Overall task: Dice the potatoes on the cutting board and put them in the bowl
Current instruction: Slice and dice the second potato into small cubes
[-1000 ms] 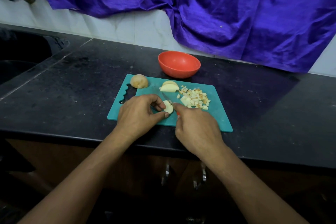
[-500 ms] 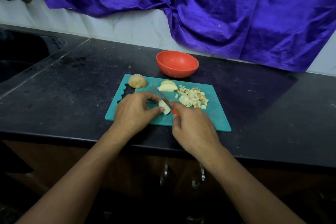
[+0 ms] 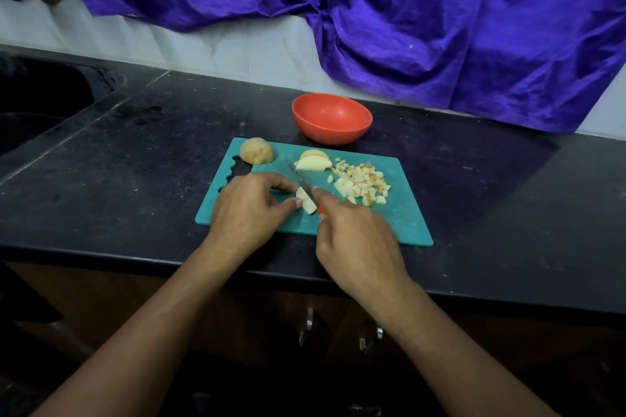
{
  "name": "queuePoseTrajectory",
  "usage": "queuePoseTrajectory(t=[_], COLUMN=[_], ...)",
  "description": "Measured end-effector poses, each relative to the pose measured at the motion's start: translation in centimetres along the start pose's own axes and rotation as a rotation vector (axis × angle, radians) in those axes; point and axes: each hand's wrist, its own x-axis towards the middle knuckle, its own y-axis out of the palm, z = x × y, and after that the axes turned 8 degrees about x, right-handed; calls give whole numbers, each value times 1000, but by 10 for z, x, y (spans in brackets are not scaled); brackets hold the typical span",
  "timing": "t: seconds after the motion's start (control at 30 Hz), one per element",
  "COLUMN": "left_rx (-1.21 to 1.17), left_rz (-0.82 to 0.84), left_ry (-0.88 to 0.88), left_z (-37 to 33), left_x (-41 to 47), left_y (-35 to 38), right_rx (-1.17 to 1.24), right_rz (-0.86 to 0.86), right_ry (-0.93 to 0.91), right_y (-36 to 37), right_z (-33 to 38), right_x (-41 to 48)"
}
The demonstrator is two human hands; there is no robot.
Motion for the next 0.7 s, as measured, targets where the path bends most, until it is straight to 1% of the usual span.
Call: queuePoseTrajectory(t=[0.33,0.57,0.7], left_rx=[2,-5,43], left_rz=[-4,49,76], left_ry=[28,67,89], left_z=[0,0,-3], left_x=[-2,-5,-3], left_y=[0,-5,-7], right_rx=[-72,-170,-190], right_rz=[45,80,123], right_ry=[6,0,6], right_y=[4,0,-5], right_z=[1,2,1], right_x=[2,4,5])
